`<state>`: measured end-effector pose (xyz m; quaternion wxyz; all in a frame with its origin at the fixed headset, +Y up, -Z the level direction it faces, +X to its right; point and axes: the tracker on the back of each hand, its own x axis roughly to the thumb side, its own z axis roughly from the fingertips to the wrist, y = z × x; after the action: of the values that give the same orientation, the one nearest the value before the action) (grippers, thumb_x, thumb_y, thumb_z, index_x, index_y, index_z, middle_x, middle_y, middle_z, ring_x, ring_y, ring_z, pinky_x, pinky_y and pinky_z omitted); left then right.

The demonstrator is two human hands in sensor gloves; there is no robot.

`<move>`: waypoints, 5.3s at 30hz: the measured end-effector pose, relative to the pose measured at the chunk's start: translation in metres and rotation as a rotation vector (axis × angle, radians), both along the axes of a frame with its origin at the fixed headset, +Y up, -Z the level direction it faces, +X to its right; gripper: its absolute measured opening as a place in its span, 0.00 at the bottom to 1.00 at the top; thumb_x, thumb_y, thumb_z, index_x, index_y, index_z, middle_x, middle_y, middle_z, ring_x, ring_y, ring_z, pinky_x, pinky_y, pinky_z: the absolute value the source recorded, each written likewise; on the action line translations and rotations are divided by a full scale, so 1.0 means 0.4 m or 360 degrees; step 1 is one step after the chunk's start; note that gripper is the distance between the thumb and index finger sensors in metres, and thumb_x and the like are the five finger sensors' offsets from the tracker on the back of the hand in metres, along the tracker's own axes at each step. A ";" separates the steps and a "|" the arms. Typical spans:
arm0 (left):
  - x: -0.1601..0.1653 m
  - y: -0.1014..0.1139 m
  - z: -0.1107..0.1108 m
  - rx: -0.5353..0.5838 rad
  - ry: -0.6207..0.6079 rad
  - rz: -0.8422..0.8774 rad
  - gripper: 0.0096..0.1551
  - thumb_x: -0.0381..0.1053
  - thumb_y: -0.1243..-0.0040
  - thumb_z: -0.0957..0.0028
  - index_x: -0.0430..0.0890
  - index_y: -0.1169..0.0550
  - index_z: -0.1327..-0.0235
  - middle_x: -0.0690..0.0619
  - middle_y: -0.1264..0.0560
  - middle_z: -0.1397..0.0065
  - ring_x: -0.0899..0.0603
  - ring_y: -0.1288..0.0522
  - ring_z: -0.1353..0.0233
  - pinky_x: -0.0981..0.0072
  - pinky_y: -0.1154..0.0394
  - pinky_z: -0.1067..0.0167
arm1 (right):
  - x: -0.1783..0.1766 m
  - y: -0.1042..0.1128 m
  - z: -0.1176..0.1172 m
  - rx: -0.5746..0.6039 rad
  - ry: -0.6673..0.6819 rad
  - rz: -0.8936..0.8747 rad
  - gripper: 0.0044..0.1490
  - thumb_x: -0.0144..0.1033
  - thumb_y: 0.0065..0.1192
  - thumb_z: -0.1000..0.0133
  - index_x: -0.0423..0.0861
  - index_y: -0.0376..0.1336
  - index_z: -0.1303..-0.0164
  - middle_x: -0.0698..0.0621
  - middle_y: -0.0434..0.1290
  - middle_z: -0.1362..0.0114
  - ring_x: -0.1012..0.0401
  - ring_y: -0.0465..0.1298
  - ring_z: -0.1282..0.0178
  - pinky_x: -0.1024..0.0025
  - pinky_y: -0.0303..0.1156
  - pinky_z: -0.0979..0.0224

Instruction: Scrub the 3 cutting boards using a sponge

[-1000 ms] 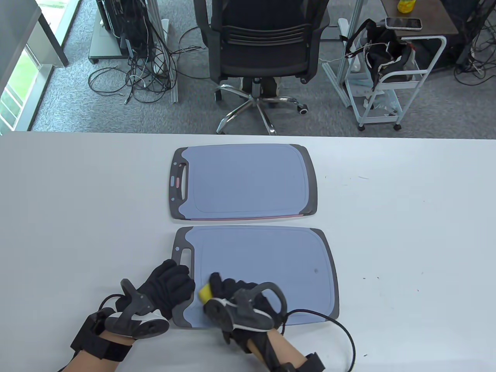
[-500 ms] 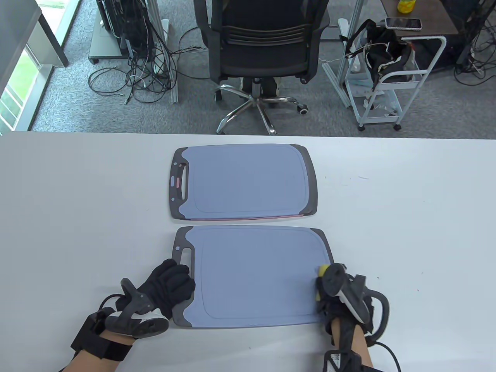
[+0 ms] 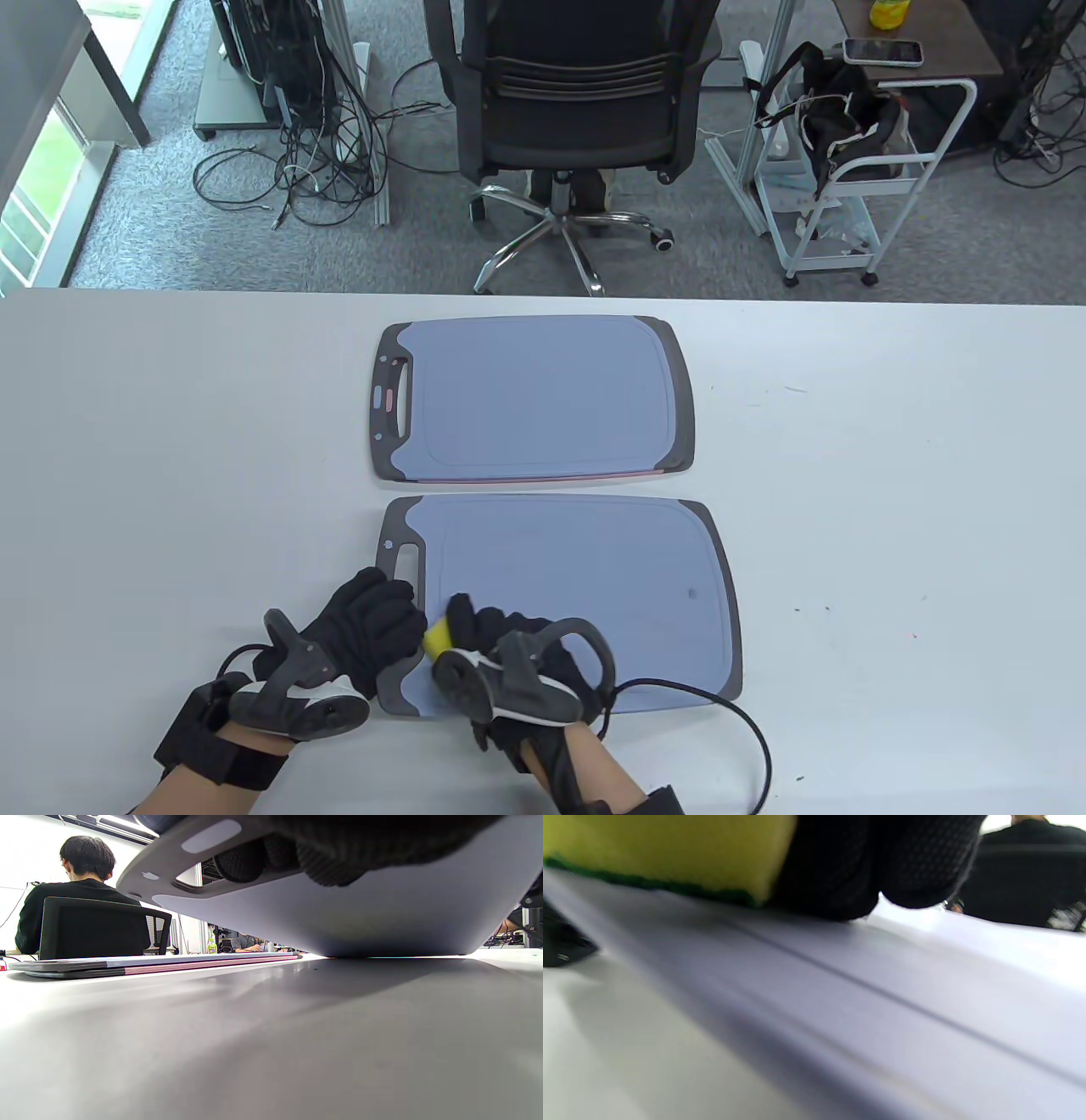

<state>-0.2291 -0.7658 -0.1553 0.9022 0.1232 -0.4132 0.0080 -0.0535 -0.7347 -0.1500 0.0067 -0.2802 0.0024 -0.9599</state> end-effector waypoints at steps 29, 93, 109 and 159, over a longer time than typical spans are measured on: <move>0.000 -0.001 -0.006 -0.0034 0.0004 -0.0010 0.23 0.53 0.37 0.33 0.54 0.36 0.32 0.57 0.32 0.28 0.44 0.32 0.20 0.38 0.40 0.22 | 0.012 -0.012 0.016 -0.0097 -0.0076 -0.0033 0.48 0.65 0.50 0.44 0.45 0.56 0.21 0.49 0.73 0.45 0.64 0.77 0.57 0.60 0.77 0.46; -0.038 0.142 0.006 0.0795 0.0018 -0.0121 0.27 0.65 0.39 0.47 0.55 0.27 0.38 0.59 0.21 0.37 0.46 0.18 0.30 0.43 0.21 0.31 | 0.788 -0.098 0.014 -0.0155 -0.1168 -0.0047 0.49 0.62 0.54 0.45 0.42 0.57 0.21 0.46 0.74 0.42 0.59 0.78 0.54 0.55 0.76 0.44; -0.005 0.229 -0.299 0.0942 0.0010 -0.0214 0.26 0.64 0.38 0.47 0.56 0.28 0.38 0.59 0.23 0.35 0.46 0.21 0.27 0.41 0.24 0.29 | 0.814 -0.097 0.028 -0.0165 -0.1266 -0.0133 0.49 0.62 0.54 0.45 0.42 0.57 0.21 0.46 0.74 0.42 0.59 0.78 0.54 0.55 0.76 0.44; -0.004 -0.015 -0.096 -0.0564 0.1011 -0.0109 0.46 0.67 0.42 0.45 0.49 0.38 0.17 0.48 0.28 0.18 0.39 0.23 0.23 0.41 0.26 0.29 | 0.770 -0.094 0.024 -0.0182 -0.1077 -0.0340 0.48 0.60 0.58 0.45 0.43 0.56 0.20 0.46 0.72 0.35 0.55 0.77 0.47 0.52 0.73 0.40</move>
<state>-0.2306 -0.7719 -0.1938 0.9927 -0.0525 -0.1084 0.0106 0.2544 -0.7723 -0.1405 -0.1089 0.0555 -0.0245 -0.9922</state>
